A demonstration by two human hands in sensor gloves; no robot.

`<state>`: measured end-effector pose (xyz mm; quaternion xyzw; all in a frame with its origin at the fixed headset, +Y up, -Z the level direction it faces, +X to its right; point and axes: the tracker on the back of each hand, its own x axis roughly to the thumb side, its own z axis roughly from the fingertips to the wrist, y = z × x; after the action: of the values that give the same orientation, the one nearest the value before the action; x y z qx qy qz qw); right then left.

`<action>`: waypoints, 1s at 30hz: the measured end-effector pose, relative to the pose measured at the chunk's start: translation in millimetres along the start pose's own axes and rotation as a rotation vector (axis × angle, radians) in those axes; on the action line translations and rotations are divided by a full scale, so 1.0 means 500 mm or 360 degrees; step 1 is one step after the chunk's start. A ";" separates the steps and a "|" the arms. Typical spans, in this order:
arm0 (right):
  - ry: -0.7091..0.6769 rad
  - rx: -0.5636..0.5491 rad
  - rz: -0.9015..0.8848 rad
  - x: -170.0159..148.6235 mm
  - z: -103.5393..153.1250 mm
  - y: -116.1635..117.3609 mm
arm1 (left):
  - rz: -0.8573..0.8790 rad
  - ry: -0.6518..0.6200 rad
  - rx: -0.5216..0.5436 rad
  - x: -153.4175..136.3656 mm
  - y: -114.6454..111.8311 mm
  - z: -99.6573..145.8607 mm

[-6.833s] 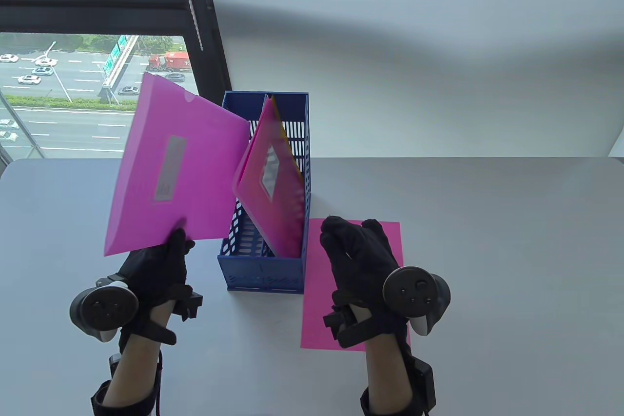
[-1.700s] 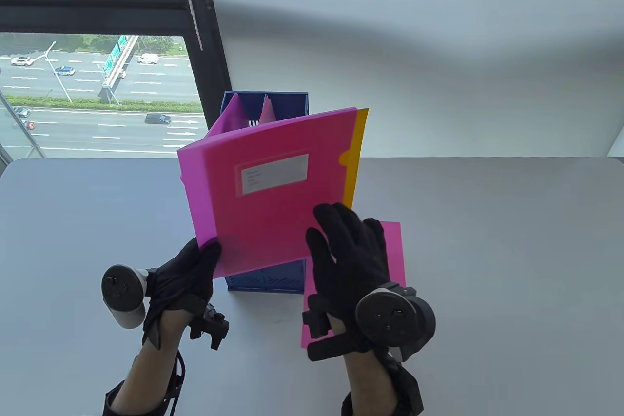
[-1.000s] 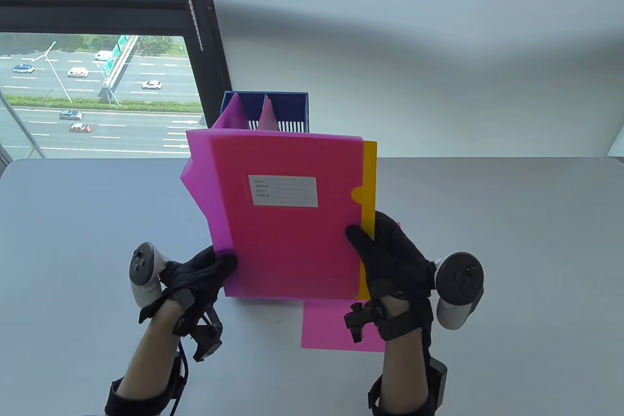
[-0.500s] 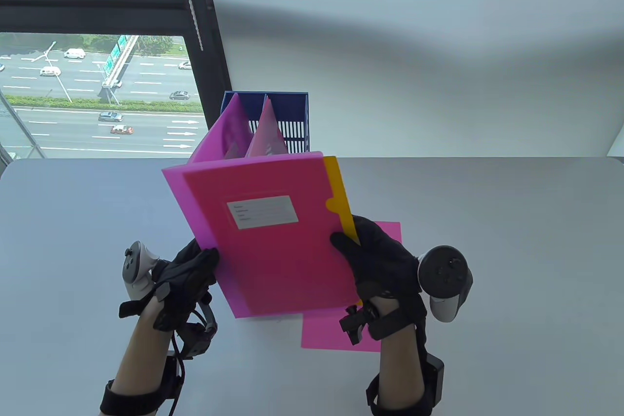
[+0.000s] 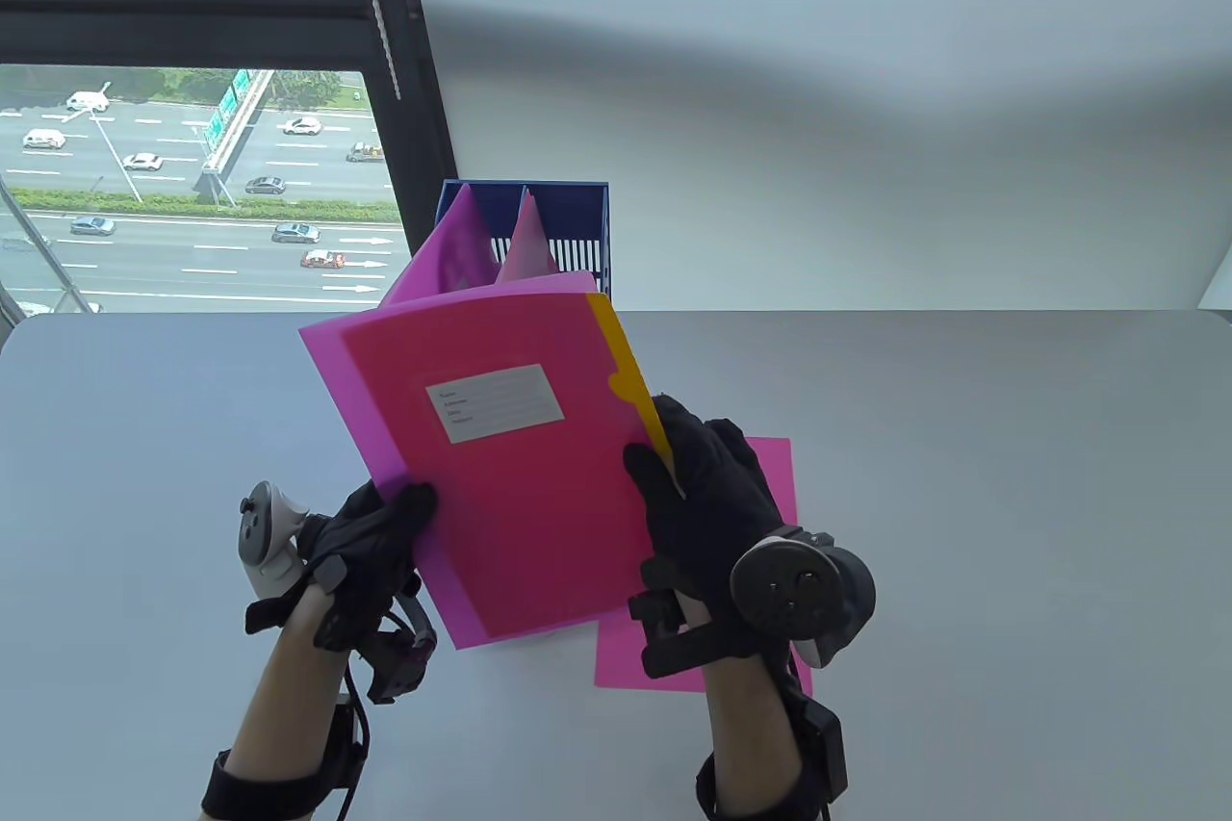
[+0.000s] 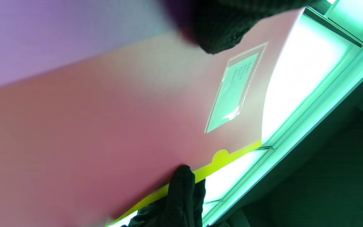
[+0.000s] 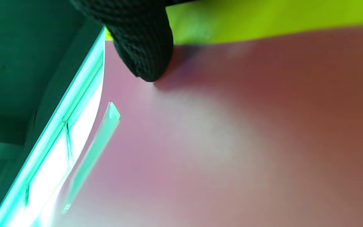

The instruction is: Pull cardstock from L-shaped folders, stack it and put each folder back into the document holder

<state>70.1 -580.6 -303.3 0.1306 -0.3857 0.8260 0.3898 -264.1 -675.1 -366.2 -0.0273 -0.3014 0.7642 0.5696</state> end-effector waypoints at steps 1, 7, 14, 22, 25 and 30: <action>-0.0031 -0.0053 0.0053 0.004 0.004 0.002 | 0.0005 0.0001 0.0000 -0.001 -0.001 0.000; -0.0144 -0.0130 0.0153 0.024 0.011 0.004 | 0.0003 -0.0001 0.0025 -0.002 0.003 0.001; -0.0197 -0.0190 0.0257 0.038 0.015 0.001 | 0.0015 -0.0008 0.0030 0.000 0.000 0.001; 0.0081 0.0184 -0.0333 0.005 -0.009 -0.017 | -0.0129 0.0016 0.0114 0.004 0.015 0.007; 0.0196 0.0441 -0.0776 -0.011 -0.016 -0.016 | -0.0216 0.0000 0.0156 0.010 0.024 0.010; 0.0316 0.0633 -0.1149 -0.031 -0.018 -0.009 | -0.0155 -0.0023 0.0069 0.014 0.028 0.008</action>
<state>84.3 -580.7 -314.9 0.2498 -0.1087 0.7033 0.6567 -280.0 -672.9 -367.6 0.0053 -0.2899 0.7420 0.6045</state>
